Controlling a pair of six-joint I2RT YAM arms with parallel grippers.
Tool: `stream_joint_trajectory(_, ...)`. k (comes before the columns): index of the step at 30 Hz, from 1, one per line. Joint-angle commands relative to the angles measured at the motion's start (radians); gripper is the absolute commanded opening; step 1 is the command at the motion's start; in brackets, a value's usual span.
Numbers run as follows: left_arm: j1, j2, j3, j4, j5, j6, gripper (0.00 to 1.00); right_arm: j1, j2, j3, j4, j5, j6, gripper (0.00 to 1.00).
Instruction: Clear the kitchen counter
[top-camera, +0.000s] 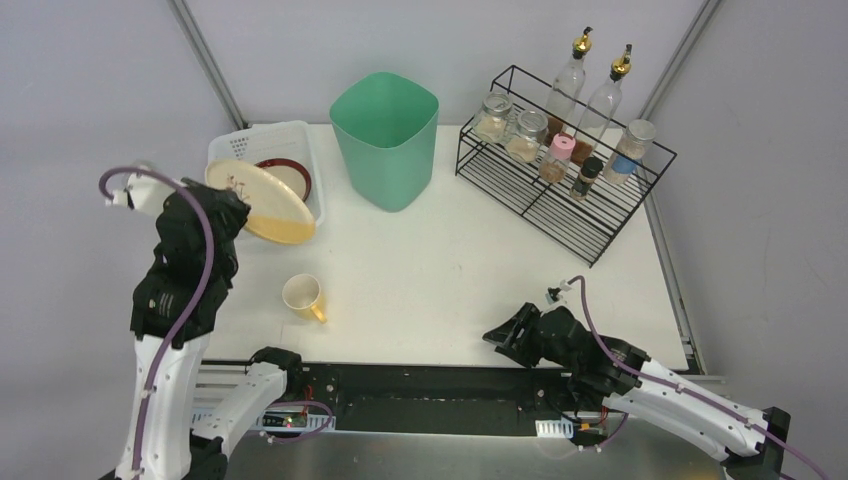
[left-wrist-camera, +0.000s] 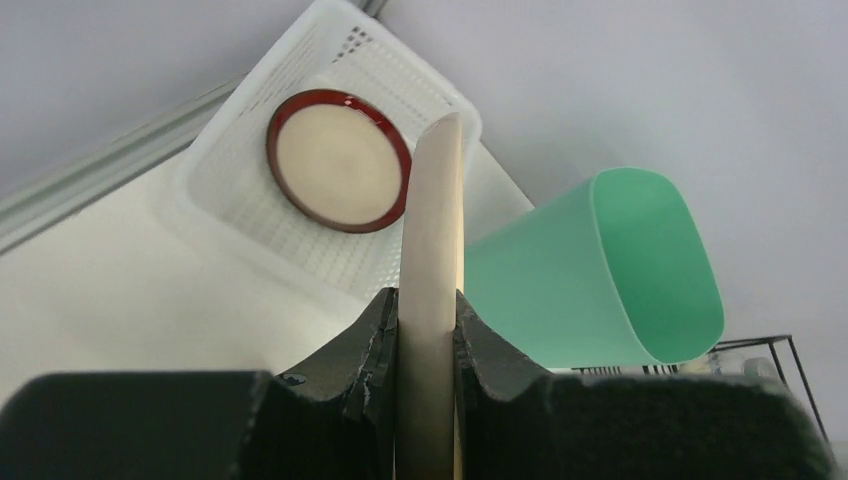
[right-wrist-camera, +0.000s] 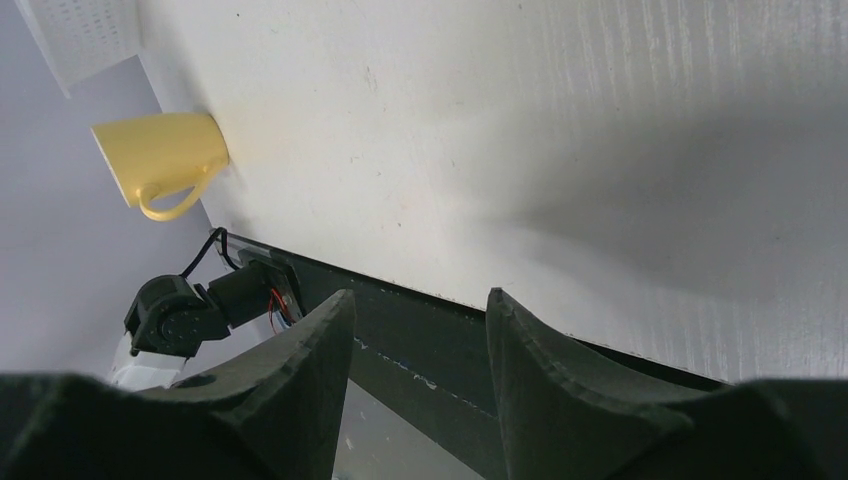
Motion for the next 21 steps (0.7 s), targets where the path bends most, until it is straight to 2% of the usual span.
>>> stream_joint_trajectory(1, 0.011, -0.16, -0.102, 0.065, -0.119, -0.242, 0.0, 0.004, 0.01, 0.001, 0.039, -0.03, -0.014, 0.54)
stream_joint_trajectory(6, 0.011, -0.233, -0.269, 0.05, -0.113, -0.367, 0.0, 0.005, 0.029, -0.006, 0.062, -0.057, -0.028, 0.54)
stream_joint_trajectory(13, 0.032, -0.244, -0.446, 0.198, -0.047, -0.41, 0.0, 0.005, -0.009, -0.018, 0.045, -0.077, -0.027, 0.54)
stream_joint_trajectory(16, 0.094, -0.255, -0.51, 0.26, 0.002, -0.426, 0.0, 0.005, -0.047, -0.013, 0.01, -0.077, -0.028, 0.54)
stream_joint_trajectory(21, 0.261, -0.252, -0.602, 0.406, 0.177, -0.451, 0.0, 0.005, -0.111, -0.009, -0.049, -0.072, -0.03, 0.54)
